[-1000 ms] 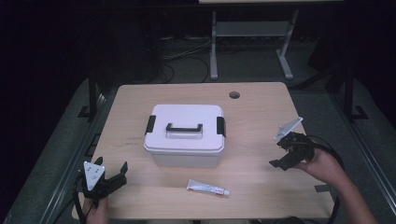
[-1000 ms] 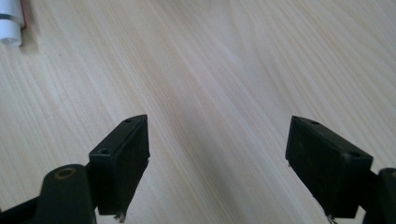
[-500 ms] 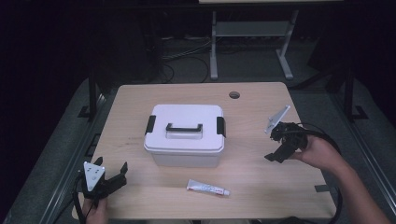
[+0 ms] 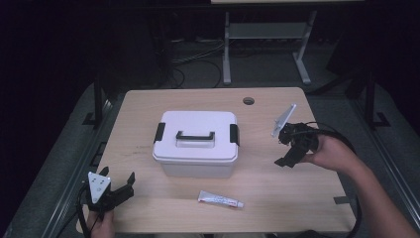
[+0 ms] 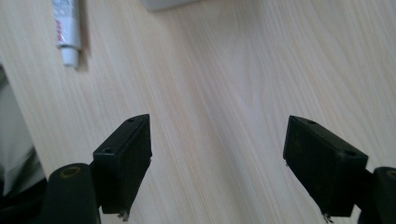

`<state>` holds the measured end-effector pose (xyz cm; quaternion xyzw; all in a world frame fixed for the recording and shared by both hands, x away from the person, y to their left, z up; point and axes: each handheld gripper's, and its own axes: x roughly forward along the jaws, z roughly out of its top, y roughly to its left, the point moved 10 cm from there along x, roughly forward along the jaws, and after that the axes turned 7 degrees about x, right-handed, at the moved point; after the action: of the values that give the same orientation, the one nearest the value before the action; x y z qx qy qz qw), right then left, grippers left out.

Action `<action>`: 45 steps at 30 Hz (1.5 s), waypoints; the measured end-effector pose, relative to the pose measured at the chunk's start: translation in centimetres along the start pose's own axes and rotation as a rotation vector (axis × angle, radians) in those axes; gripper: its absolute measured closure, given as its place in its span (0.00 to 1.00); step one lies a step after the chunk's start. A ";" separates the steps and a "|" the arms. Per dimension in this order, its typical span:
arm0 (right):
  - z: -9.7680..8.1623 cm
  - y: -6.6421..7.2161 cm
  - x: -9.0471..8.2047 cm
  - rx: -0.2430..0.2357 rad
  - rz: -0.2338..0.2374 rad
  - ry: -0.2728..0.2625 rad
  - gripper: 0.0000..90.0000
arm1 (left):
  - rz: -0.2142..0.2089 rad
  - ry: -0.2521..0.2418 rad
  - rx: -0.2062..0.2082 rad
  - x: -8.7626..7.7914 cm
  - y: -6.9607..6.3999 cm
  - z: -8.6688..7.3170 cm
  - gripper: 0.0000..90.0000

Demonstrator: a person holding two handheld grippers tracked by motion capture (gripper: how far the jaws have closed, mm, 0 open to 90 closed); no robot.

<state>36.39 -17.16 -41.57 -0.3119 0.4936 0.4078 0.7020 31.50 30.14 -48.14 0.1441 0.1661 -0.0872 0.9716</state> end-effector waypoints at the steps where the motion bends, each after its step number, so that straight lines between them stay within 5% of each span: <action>1: 0.6 0.2 -0.4 -0.010 0.001 -0.003 0.26 | -0.001 0.000 0.000 0.0 0.0 0.0 0.15; 27: 9.3 2.6 -2.4 -0.157 0.033 -0.015 0.26 | -0.007 -0.003 0.009 -0.1 -0.2 0.1 0.15; 45: 14.0 4.4 -1.8 -0.235 0.055 0.010 0.26 | -0.003 -0.009 0.002 -0.3 -0.1 0.2 0.15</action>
<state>38.32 -3.83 -35.60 -0.3805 0.4542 0.4802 0.6467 31.28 30.01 -47.93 0.1446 0.1620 -0.0896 0.9720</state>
